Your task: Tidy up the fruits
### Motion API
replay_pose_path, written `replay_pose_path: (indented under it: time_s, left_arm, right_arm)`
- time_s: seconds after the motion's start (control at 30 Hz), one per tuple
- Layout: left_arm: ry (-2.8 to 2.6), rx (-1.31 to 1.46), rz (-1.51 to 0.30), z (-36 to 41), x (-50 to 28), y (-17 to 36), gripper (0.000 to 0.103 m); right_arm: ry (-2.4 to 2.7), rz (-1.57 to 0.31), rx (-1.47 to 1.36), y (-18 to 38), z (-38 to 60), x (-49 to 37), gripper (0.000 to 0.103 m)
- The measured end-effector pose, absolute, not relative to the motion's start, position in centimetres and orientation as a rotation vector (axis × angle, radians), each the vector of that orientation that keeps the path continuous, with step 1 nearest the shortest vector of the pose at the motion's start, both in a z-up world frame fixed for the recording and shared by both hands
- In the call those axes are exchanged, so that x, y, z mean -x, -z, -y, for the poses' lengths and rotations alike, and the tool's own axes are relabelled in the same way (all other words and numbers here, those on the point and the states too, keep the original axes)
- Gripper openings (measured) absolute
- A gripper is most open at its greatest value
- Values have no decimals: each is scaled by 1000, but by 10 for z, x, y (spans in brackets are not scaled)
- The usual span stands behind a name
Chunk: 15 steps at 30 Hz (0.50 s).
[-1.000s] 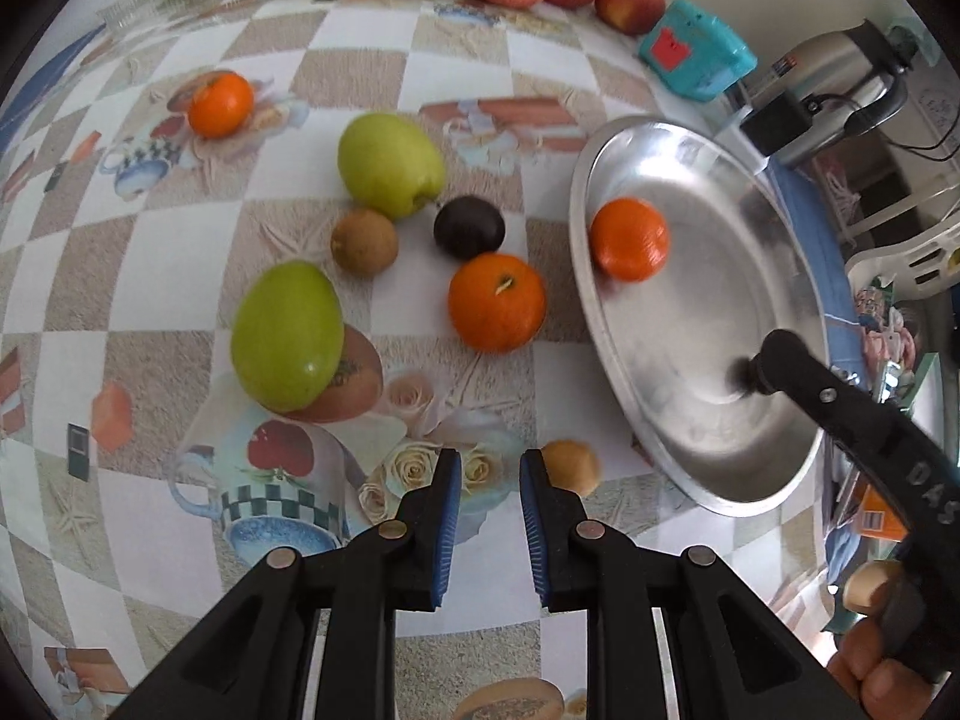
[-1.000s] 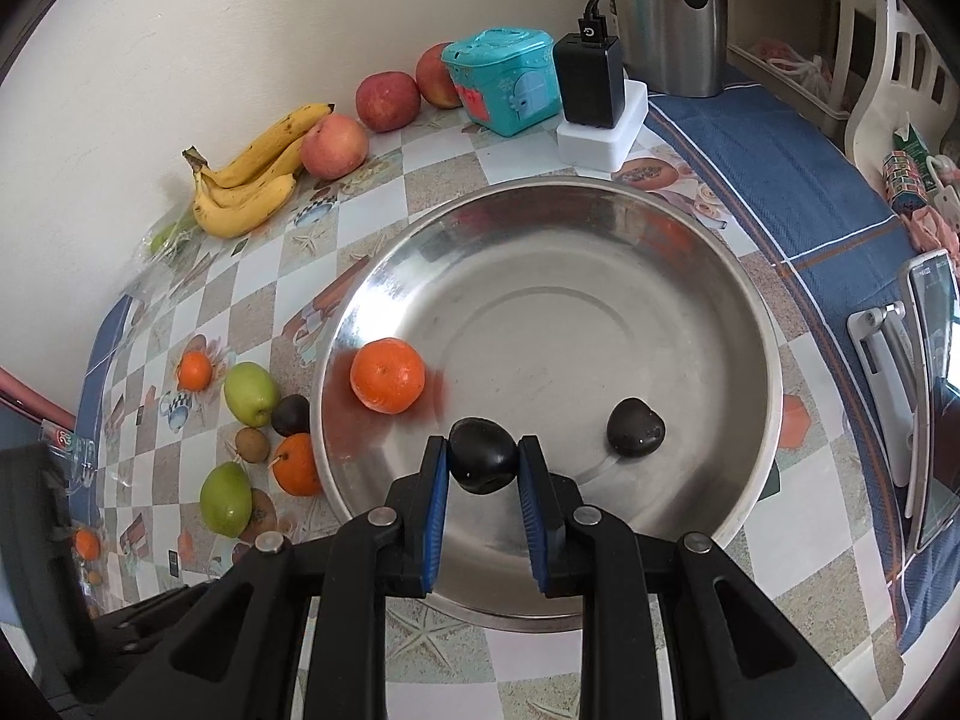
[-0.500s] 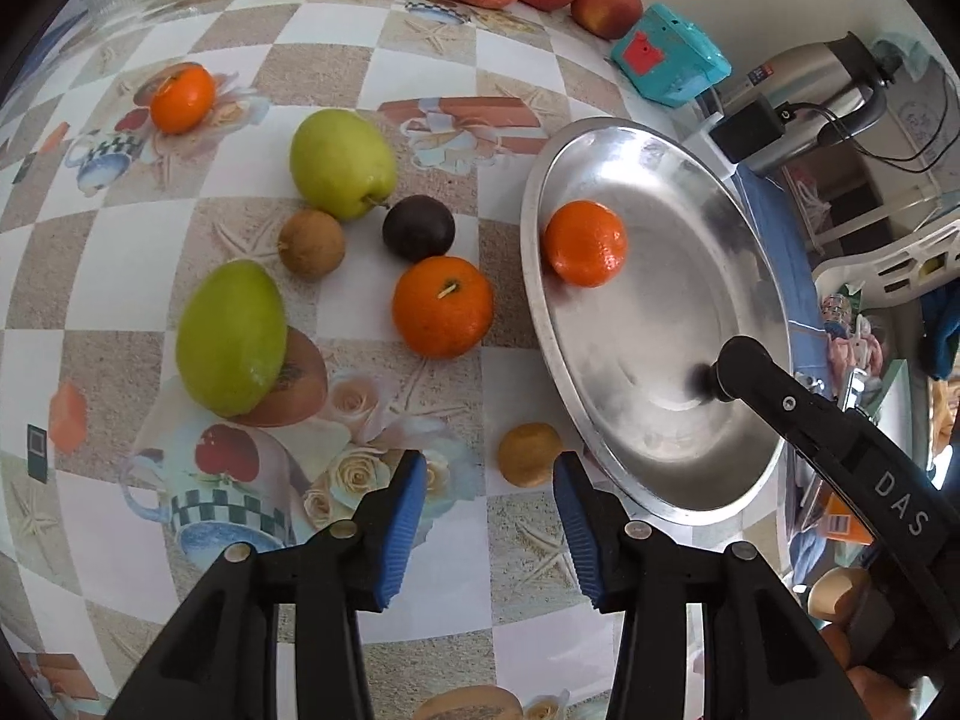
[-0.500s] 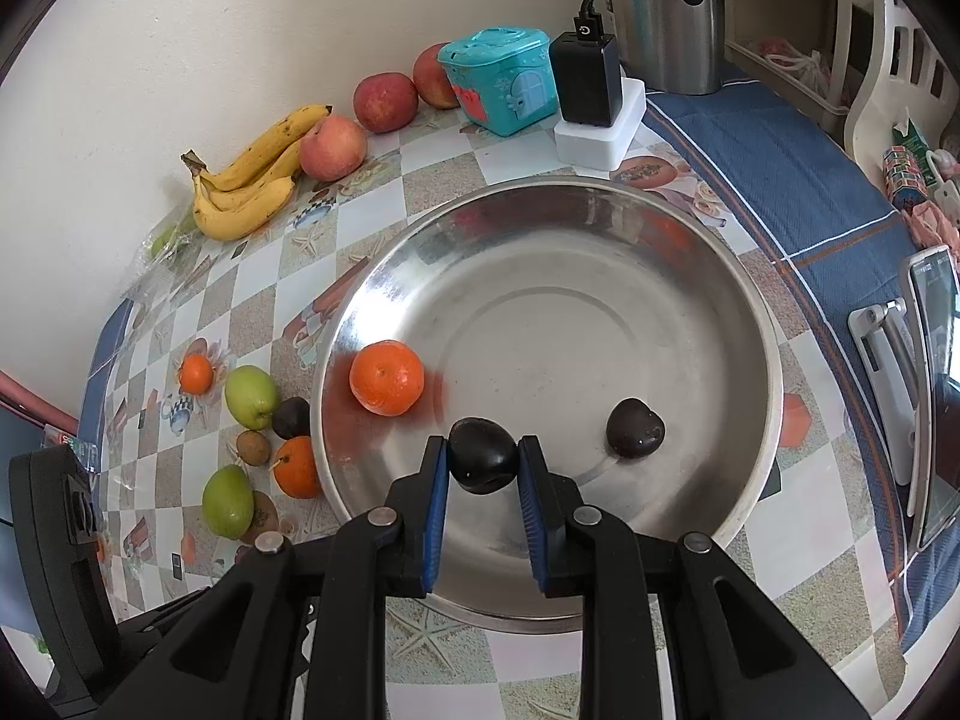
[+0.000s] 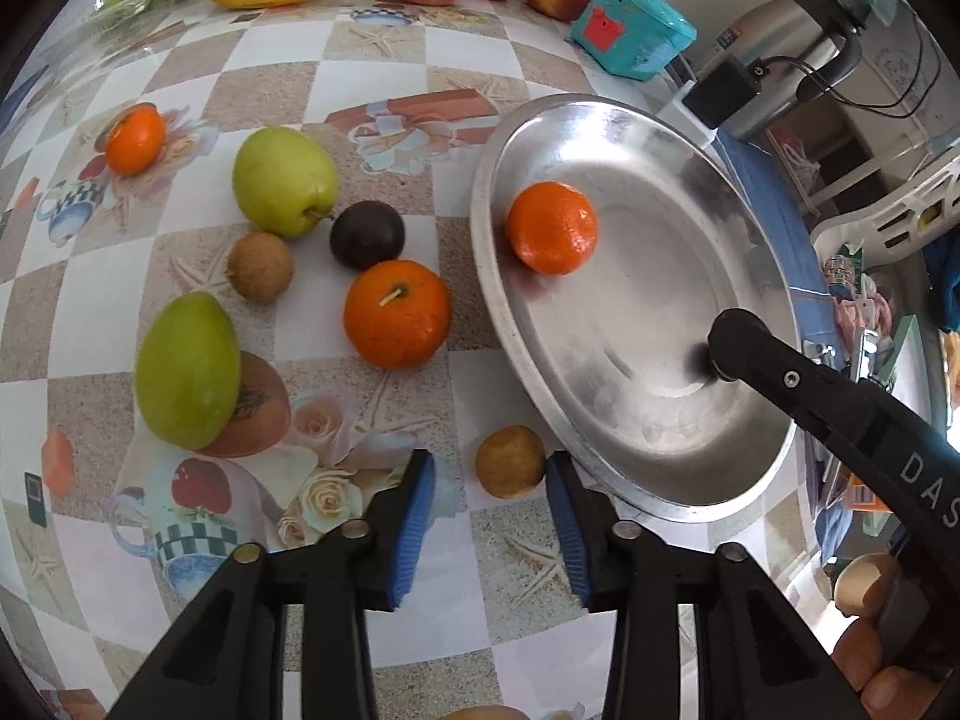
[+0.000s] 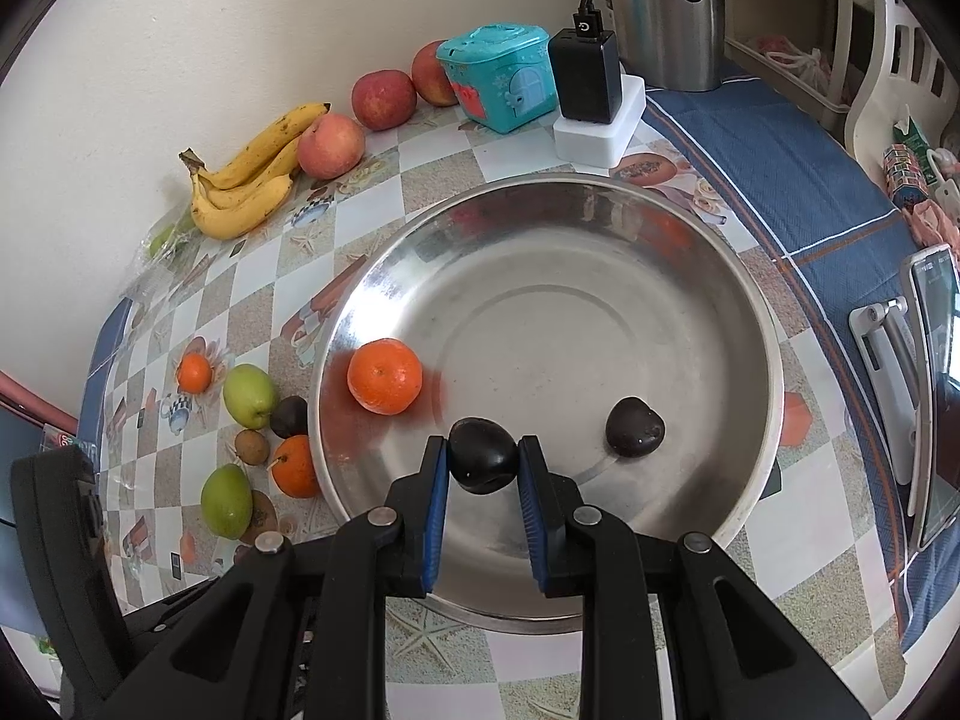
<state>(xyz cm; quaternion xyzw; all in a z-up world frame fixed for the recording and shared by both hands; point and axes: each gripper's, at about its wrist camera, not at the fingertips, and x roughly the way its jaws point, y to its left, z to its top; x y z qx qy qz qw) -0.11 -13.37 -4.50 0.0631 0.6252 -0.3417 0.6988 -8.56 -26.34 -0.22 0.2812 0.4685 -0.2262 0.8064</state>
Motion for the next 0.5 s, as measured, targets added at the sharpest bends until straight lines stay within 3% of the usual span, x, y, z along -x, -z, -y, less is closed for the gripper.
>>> replay_pose_path:
  time_s: [0.1,0.5]
  left_arm:
    - [781,-155,-1380,138,3,43,26]
    - [708,-23,-1340,111,-17,24,26]
  right_arm:
    - [485,-1005,-602,3,264,86,24]
    - [487,-1012,-604,5,264,84,24]
